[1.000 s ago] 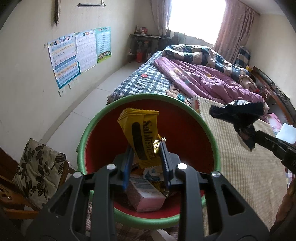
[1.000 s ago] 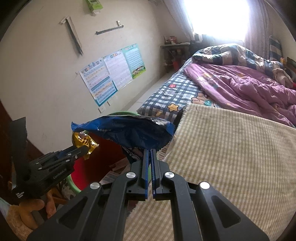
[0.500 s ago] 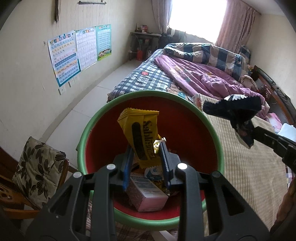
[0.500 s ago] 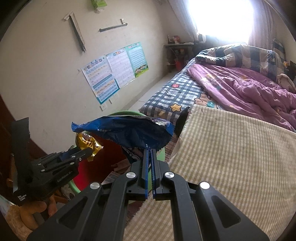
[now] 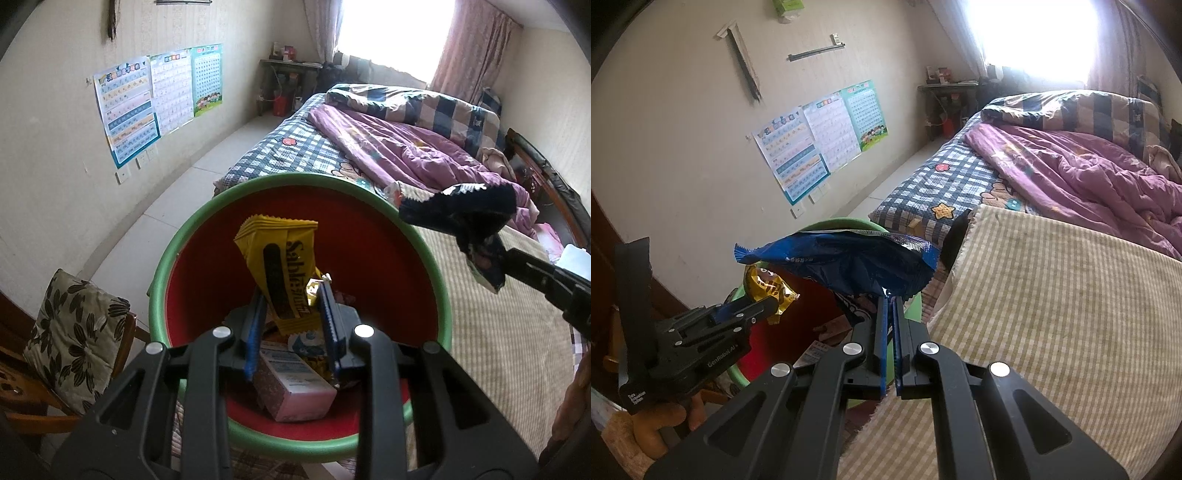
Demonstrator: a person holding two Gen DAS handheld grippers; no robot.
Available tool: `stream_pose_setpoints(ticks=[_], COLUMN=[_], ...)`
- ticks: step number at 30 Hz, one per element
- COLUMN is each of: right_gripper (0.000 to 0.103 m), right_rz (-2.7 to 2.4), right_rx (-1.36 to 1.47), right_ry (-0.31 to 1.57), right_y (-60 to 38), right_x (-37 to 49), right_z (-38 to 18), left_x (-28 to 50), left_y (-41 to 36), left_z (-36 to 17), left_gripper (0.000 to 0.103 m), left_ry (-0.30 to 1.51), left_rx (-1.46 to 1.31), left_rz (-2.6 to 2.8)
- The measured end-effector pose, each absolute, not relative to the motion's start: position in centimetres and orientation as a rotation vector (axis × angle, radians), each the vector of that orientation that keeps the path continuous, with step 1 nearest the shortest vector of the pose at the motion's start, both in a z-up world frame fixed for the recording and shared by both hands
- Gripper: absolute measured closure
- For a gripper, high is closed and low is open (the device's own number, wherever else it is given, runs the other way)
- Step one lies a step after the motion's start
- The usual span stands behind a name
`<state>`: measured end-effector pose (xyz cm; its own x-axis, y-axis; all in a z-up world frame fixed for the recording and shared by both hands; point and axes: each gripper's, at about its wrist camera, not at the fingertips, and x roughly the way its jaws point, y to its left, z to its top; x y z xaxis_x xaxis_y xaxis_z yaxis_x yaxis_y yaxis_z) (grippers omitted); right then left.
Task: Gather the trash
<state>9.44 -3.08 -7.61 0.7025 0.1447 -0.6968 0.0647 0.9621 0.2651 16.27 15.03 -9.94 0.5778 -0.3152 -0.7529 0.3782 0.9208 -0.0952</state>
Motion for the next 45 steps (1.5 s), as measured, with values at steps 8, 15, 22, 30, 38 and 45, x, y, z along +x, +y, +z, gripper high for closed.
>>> stream_pose_setpoints(ticks=[8, 15, 22, 30, 38, 45], right_gripper=[0.100, 0.100, 0.100, 0.097, 0.096, 0.079], right_rz=[0.042, 0.045, 0.065, 0.089, 0.100, 0.082], right_rx=[0.275, 0.266, 0.252, 0.251, 0.255, 0.278], right_ry=[0.785, 0.773, 0.781, 0.791, 0.793, 0.781], right_y=[-3.1, -3.1, -2.6, -2.1, -2.0, -3.0], right_x=[9.3, 9.8, 10.5, 11.0, 11.0, 10.1], right_z=[-7.3, -6.8, -7.1, -7.5, -7.8, -7.9], left_x=[16.1, 16.0, 16.2, 16.3, 16.1, 15.7], left_y=[14.8, 14.9, 15.0, 14.9, 14.9, 15.0], left_z=[-10.0, -9.9, -10.0, -10.0, -10.0, -9.7], left_gripper=[0.076, 0.076, 0.076, 0.075, 0.056, 0.042], left_ry=[0.862, 0.859, 0.862, 0.864, 0.865, 0.856], left_rx=[0.089, 0.091, 0.087, 0.080, 0.076, 0.072], left_rz=[-0.412, -0.407, -0.396, -0.376, -0.350, -0.320])
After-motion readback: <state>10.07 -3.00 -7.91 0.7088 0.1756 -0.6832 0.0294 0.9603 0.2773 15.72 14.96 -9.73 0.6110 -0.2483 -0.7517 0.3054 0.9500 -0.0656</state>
